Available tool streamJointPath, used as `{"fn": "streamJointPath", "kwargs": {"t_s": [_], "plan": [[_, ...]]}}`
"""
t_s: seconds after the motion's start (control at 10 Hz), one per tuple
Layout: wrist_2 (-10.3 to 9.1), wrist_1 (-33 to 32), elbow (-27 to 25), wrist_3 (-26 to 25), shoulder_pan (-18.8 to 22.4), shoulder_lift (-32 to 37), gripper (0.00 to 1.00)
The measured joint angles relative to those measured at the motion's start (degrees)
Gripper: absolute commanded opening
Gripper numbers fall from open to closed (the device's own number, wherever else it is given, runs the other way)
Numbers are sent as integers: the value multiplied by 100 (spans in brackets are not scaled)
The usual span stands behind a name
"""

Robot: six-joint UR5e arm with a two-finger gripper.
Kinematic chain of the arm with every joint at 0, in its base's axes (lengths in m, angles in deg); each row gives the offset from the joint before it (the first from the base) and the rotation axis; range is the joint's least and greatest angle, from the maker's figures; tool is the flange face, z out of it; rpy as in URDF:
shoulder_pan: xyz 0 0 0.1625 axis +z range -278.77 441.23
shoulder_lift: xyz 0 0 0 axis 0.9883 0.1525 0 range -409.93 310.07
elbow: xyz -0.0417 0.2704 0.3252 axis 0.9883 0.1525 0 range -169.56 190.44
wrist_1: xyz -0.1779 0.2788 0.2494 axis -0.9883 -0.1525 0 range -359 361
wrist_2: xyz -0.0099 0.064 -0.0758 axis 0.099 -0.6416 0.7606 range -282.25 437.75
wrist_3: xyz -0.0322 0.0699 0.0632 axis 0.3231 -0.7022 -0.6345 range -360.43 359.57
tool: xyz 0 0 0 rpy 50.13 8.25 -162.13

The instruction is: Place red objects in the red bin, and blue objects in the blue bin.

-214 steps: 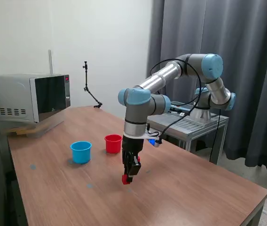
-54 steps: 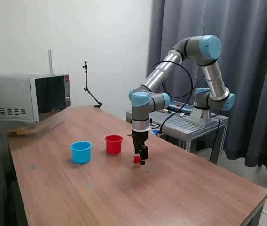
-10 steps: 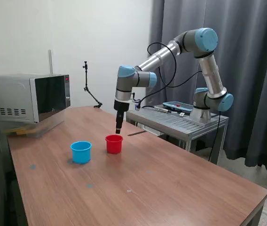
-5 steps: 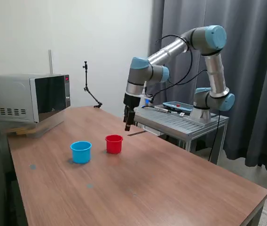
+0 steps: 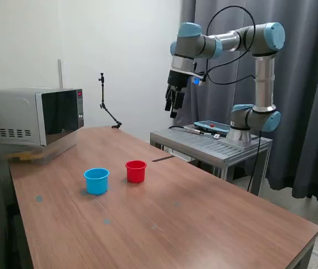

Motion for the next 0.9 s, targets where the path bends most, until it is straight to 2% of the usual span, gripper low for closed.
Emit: {"fn": "streamJointPath", "kwargs": {"t_s": [0.4, 0.6, 0.9], "plan": [[2, 1319, 169, 75, 6, 873, 100], [-40, 1625, 273, 422, 41, 1038, 100], [-423, 1883, 274, 902, 125, 1138, 100]]}}
